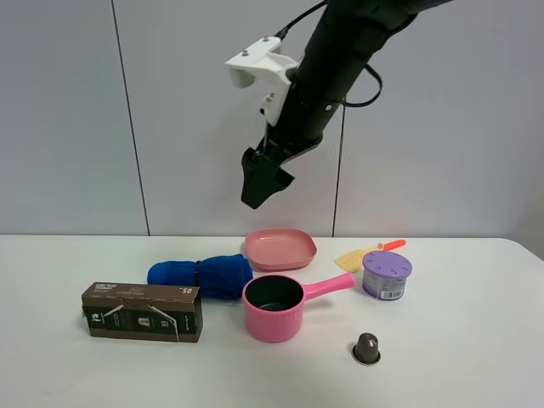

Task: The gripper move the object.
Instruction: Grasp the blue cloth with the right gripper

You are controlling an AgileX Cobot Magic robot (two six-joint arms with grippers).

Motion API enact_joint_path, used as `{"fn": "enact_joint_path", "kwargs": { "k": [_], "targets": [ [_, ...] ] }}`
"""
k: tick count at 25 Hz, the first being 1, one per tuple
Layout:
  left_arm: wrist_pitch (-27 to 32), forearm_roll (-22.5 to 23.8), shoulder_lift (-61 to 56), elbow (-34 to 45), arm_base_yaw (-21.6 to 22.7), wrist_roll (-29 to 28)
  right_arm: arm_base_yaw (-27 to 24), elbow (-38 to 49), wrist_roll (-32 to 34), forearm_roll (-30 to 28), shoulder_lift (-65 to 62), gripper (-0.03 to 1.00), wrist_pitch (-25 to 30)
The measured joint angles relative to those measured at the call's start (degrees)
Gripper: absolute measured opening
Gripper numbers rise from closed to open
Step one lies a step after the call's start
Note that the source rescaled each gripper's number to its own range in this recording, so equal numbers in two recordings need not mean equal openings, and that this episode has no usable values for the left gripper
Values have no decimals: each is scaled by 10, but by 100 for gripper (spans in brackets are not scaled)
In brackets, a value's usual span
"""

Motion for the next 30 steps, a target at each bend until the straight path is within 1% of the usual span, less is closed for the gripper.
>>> {"fn": "enact_joint_path", "kwargs": {
  "k": [3, 6, 10, 16, 26, 28, 30],
  "targets": [
    [0, 0, 0, 0, 0, 0, 16, -82, -7, -24, 65, 100, 15],
    [0, 0, 0, 0, 0, 0, 31, -151, -12, -32, 124, 100, 34],
    [0, 0, 0, 0, 0, 0, 42, -199, -16, -32, 187, 100, 36],
    [0, 0, 0, 0, 0, 0, 44, -207, -26, -33, 234, 100, 15],
    [0, 0, 0, 0, 0, 0, 44, -210, -31, -32, 257, 100, -17],
    [0, 0, 0, 0, 0, 0, 44, -210, -32, -25, 268, 100, -22],
    [0, 0, 0, 0, 0, 0, 44, -210, -32, -11, 279, 97, -35]
  ]
}}
